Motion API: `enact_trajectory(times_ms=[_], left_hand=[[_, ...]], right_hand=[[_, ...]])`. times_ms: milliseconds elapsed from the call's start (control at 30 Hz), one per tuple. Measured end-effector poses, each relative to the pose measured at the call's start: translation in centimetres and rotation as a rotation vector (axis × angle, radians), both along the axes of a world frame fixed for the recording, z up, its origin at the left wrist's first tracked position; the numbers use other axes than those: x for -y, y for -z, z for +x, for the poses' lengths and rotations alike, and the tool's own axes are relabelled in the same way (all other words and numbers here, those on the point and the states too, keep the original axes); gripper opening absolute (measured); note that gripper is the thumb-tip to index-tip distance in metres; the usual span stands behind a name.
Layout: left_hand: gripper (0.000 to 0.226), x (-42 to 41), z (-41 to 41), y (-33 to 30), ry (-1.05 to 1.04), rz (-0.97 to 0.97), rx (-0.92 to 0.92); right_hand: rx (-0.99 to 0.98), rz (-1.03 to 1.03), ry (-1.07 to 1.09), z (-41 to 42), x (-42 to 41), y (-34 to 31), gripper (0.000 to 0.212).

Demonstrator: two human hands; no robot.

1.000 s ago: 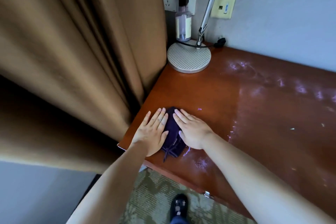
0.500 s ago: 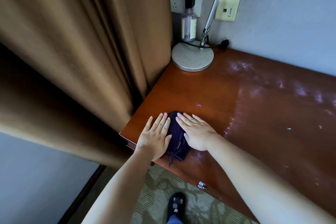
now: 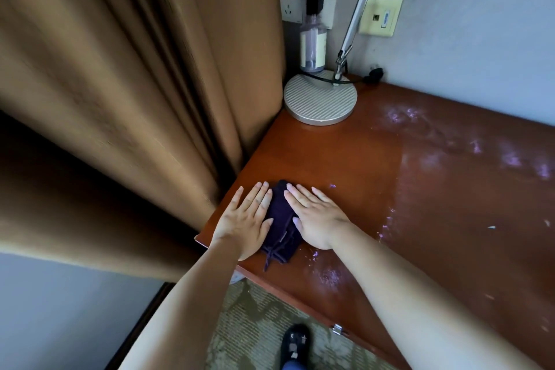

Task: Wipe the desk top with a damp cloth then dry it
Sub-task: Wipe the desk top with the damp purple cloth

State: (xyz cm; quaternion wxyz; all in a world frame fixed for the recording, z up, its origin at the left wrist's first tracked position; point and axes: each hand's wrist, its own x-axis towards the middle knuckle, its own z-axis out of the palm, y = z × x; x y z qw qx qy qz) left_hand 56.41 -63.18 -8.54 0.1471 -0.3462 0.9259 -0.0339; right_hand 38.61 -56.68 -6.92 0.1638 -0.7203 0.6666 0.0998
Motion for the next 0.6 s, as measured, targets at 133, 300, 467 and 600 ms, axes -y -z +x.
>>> enact_trajectory(times_ms=[133, 300, 467, 600], left_hand=[[0.078, -2.6, -0.3, 0.0, -0.043, -0.014, 0.002], [0.076, -7.1, -0.9, 0.2, -0.09, -0.005, 0.002], [0.063, -10.9, -1.8, 0.2, -0.213, 0.016, 0.004], [0.061, -12.5, -2.6, -0.9, -0.312, 0.112, 0.076]], right_hand=[[-0.012, 0.002, -0.01, -0.1, -2.3, 0.0, 0.056], [-0.008, 0.008, -0.046, -0.9, -6.0, -0.1, 0.056], [-0.025, 0.01, -0.032, -1.0, -8.3, -0.5, 0.059], [-0.01, -0.014, -0.004, 0.0, -10.3, -0.9, 0.06]])
